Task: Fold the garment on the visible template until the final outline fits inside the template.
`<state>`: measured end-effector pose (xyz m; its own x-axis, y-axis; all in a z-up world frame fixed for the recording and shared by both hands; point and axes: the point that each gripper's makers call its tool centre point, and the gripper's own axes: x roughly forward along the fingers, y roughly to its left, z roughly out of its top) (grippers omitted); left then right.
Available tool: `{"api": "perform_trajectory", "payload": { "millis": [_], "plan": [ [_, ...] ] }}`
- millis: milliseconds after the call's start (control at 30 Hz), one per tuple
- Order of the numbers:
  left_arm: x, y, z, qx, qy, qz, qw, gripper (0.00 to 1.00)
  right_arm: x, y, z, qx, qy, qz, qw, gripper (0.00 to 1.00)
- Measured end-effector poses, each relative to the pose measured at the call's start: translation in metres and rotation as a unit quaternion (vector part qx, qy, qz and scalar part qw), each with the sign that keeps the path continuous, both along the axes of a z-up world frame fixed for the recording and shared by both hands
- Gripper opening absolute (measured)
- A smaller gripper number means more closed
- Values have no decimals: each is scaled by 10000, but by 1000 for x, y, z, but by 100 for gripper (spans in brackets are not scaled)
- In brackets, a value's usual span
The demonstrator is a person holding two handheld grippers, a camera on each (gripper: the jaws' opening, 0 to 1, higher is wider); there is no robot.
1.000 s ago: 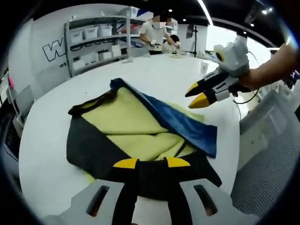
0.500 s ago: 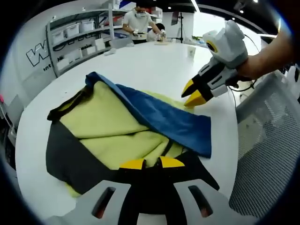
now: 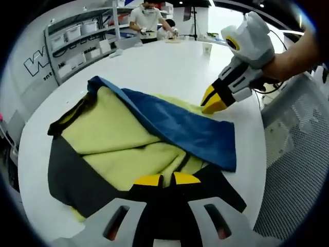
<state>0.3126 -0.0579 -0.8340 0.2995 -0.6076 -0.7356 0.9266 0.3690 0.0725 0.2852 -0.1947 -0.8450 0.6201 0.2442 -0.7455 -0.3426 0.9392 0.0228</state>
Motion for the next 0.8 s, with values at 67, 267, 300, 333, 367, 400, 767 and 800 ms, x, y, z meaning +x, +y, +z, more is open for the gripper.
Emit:
{"api": "perform_trajectory", "payload": {
  "millis": [67,267,300,333,367,400,767,800],
  "plan": [
    [-1,4,1,-21,63,63,10000,4,0,1,0,-2,9,26,10000,0],
    [2,23,8,-396,238,675,9966,4,-8,7,1,-82,53,219,9997,0],
    [2,25,9,-497,329,794,9951,4,-10,9,1,-78,51,243,9997,0],
    [2,28,11,-565,368,870,9939,4,-11,10,2,-60,51,264,9996,0],
    [2,33,12,-587,356,930,9933,4,-12,11,2,-47,58,282,9996,0],
    [2,36,13,-587,361,949,9931,4,-14,14,2,-42,58,314,9995,0],
    [-30,46,16,-448,463,772,9949,4,-42,24,1,59,382,513,9979,0],
    [-32,46,15,-438,473,739,9952,4,-45,24,0,77,432,533,9976,0]
  ]
}}
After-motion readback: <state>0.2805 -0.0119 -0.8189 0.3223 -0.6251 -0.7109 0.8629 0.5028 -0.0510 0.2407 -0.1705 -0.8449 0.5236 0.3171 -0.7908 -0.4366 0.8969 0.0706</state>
